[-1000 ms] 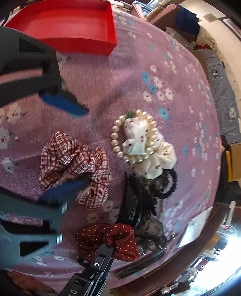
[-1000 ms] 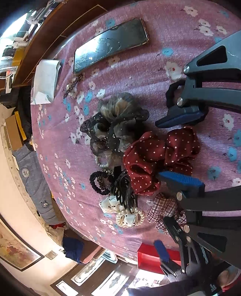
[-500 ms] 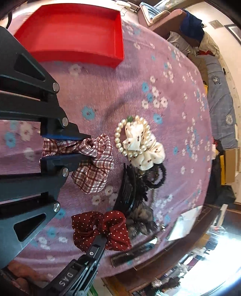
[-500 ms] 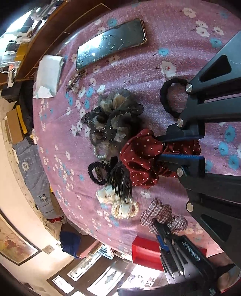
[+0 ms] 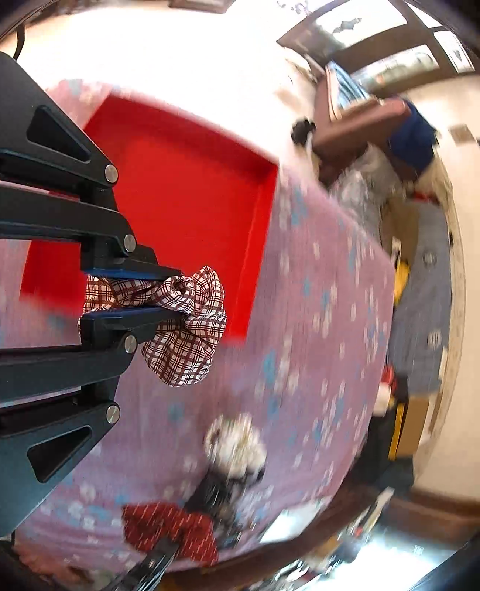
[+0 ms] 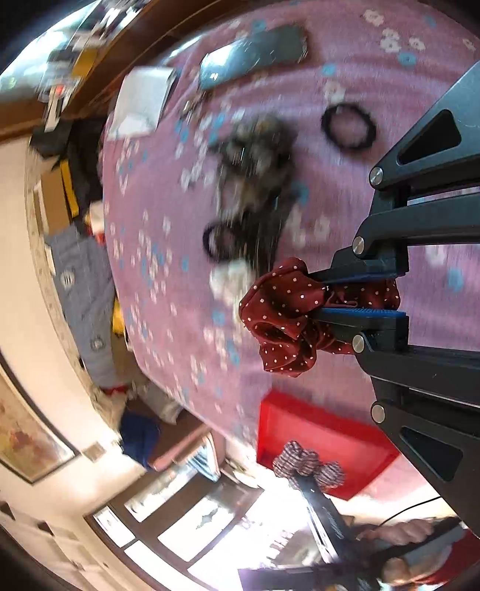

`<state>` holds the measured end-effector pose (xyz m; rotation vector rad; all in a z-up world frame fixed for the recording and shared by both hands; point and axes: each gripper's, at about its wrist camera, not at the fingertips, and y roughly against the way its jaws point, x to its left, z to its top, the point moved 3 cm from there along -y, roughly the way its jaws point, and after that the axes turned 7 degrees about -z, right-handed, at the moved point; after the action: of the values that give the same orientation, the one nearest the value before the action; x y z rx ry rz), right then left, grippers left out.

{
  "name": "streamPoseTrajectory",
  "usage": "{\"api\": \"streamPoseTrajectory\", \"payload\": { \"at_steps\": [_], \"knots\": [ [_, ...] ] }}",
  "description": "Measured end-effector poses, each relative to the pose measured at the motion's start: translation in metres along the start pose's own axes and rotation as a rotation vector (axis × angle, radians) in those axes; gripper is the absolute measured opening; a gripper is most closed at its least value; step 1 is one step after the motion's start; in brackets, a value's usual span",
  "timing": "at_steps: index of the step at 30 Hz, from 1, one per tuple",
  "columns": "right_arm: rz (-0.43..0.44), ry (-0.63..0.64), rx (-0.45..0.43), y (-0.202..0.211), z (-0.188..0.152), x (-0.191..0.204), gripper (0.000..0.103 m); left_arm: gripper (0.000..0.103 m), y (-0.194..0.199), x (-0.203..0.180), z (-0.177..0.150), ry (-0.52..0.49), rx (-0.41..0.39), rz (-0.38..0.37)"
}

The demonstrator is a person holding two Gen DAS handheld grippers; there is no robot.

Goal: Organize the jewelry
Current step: 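Carry both scrunchies into the red tray and open both tools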

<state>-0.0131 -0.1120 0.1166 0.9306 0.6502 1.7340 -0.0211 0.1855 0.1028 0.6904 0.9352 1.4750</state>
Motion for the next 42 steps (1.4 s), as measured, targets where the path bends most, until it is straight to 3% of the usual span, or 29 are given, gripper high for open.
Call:
{"api": "streamPoseTrajectory", "payload": {
  "at_steps": [5,9,17,22,23,25,27,30,42],
  "knots": [
    [0.091,0.072,0.034,-0.022,0.011,0.070,0.013,0.012,-0.023,0.078,0.022,0.029,0.000,0.107],
    [0.119,0.138,0.087,-0.063,0.017,0.129,0.013,0.012,-0.053,0.122,0.039,0.060,0.031,0.113],
    [0.089,0.175,0.209,-0.152,0.016,0.186,0.013,0.016,-0.105,0.154,0.056,0.066,0.093,0.091],
    [0.058,0.166,0.234,-0.180,0.017,0.198,0.017,0.033,-0.106,0.155,0.059,0.067,0.093,0.034],
    [0.056,0.164,0.237,-0.182,0.017,0.200,0.017,0.036,-0.104,0.154,0.059,0.065,0.091,0.021],
    [0.049,0.167,0.233,-0.183,0.018,0.204,0.037,0.038,-0.098,0.151,0.059,0.055,0.080,0.021],
    [0.038,0.171,0.211,-0.180,0.020,0.206,0.052,0.050,-0.088,0.149,0.059,0.043,0.057,0.028],
    [0.034,0.172,0.197,-0.174,0.021,0.208,0.053,0.057,-0.069,0.148,0.060,0.036,0.012,0.048],
    [0.069,0.135,0.156,-0.120,0.007,0.189,0.058,0.057,-0.004,0.125,0.042,-0.022,-0.063,0.201]
  ]
}}
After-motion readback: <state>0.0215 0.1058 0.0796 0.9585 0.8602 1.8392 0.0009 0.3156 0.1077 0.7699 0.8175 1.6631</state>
